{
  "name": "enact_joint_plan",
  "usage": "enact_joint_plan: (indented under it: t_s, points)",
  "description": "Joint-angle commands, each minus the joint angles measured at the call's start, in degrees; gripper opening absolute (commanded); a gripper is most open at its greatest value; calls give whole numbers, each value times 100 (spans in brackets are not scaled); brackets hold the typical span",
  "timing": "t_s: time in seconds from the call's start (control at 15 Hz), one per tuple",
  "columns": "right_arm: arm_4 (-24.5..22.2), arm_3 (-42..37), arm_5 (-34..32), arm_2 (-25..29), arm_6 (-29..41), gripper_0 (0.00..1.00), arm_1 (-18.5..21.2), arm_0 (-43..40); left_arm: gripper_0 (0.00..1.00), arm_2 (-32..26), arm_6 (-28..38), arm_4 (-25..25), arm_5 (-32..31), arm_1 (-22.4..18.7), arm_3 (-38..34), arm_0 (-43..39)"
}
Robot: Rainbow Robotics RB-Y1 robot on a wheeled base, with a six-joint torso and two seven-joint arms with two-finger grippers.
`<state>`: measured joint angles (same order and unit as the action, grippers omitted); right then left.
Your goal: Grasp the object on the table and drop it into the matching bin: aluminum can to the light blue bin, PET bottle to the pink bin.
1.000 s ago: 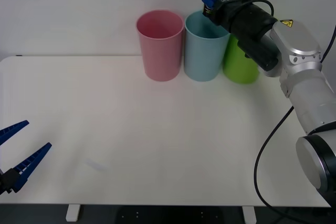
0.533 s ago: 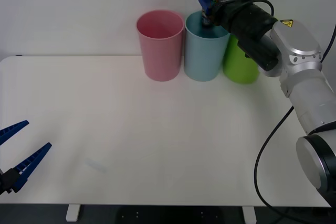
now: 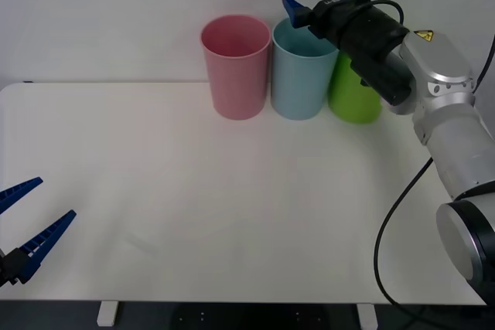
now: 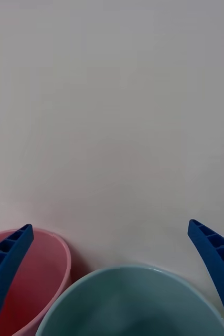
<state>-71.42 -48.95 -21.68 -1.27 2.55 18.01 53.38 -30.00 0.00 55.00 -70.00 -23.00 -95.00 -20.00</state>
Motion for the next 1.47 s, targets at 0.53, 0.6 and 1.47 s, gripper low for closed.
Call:
enact_joint_plan:
  t_s: [0.53, 0.6, 1.47]
  points:
    - [58, -2690, -398, -66, 88, 100, 537, -2112, 100, 0, 0, 0, 0, 0, 0, 0]
    - [58, -2848, -433, -58, 62, 100, 573, -2261, 100, 0, 0, 0, 0, 0, 0, 0]
    - [14, -4588, -2675, 1094, -861, 100, 819, -4696, 100, 0, 0, 0, 0, 0, 0, 0]
